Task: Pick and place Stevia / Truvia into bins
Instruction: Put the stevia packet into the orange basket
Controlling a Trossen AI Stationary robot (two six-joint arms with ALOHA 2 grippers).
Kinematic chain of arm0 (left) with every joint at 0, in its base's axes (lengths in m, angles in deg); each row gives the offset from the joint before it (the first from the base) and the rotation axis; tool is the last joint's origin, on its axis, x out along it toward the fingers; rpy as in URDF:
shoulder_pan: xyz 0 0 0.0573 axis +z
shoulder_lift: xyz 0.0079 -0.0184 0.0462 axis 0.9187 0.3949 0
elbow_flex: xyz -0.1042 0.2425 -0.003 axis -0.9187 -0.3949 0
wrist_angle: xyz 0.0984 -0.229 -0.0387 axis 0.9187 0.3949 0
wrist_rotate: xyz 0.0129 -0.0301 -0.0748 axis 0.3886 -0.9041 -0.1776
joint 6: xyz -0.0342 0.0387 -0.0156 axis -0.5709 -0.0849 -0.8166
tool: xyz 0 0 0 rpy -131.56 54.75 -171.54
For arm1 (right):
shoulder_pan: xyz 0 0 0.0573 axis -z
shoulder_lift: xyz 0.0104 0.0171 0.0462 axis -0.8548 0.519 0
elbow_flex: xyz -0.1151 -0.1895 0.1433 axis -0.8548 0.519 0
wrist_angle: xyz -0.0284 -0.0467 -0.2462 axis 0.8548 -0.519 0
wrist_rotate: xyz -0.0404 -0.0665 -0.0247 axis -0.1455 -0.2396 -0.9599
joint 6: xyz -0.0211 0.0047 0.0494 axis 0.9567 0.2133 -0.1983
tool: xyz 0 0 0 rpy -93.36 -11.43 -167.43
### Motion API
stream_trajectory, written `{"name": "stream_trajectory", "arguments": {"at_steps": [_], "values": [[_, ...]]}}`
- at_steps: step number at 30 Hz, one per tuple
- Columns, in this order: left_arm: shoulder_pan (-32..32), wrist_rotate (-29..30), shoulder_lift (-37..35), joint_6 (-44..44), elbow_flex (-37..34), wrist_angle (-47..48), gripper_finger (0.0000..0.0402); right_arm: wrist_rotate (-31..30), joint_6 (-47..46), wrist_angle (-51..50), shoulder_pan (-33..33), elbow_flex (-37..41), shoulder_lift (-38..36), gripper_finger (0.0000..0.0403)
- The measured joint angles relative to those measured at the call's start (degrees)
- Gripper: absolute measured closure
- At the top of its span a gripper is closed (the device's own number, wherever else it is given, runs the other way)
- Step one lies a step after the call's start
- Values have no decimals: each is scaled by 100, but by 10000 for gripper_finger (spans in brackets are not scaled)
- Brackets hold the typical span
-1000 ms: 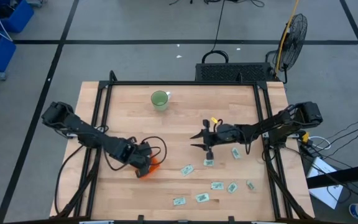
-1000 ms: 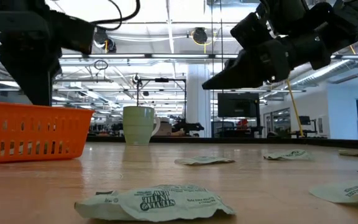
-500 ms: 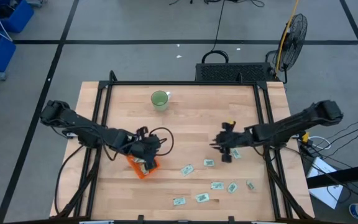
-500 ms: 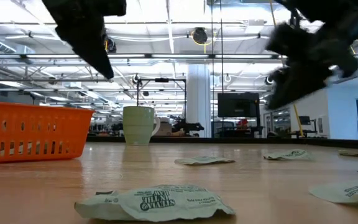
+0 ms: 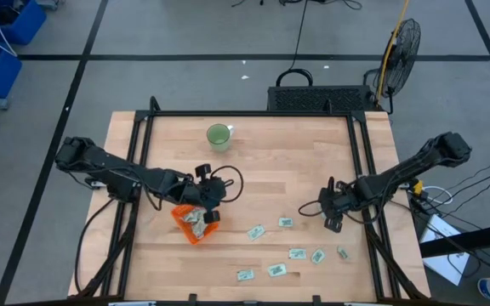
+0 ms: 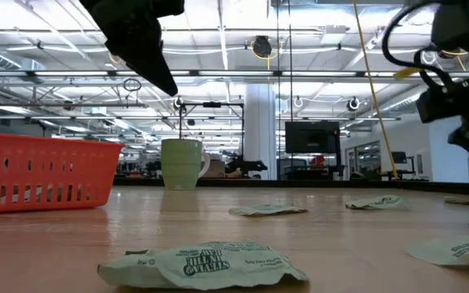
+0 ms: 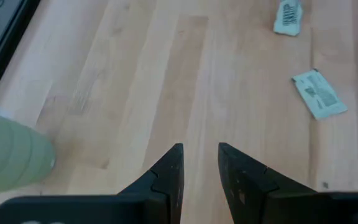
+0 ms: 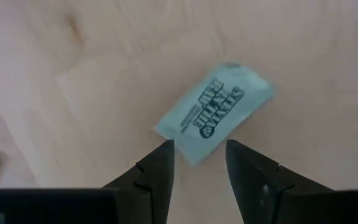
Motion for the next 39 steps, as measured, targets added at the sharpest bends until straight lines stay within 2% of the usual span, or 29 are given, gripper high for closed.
{"name": "stream_trajectory", "arguments": {"at_steps": [4, 12, 15, 20, 22, 29, 31, 35, 39], "values": [[126, -2, 0, 28, 0, -4, 295, 115, -580, 268, -56, 221, -10, 266], [350, -4, 0, 41, 0, 1, 295, -174, -732, 506, -77, 546, -17, 279], [427, -6, 0, 41, 0, 3, 295, -238, -823, 610, -77, 758, -19, 307], [548, -7, 2, 208, 0, 0, 295, -317, -1183, 579, -75, 1037, -25, 382], [597, -9, 2, 263, 0, -32, 295, -360, -1098, 589, -75, 1047, -45, 396], [766, -16, 2, 509, 0, -415, 295, -855, -289, 808, -74, 619, -270, 402], [798, -18, 2, 498, 4, -494, 295, -1162, -89, 1088, -56, 551, -276, 402], [813, -17, 4, 496, 4, -468, 295, -1144, 43, 1301, -62, 538, -295, 403], [810, -50, 4, 496, 4, -456, 295, -1454, 77, 1370, -51, 538, -305, 403]]}}
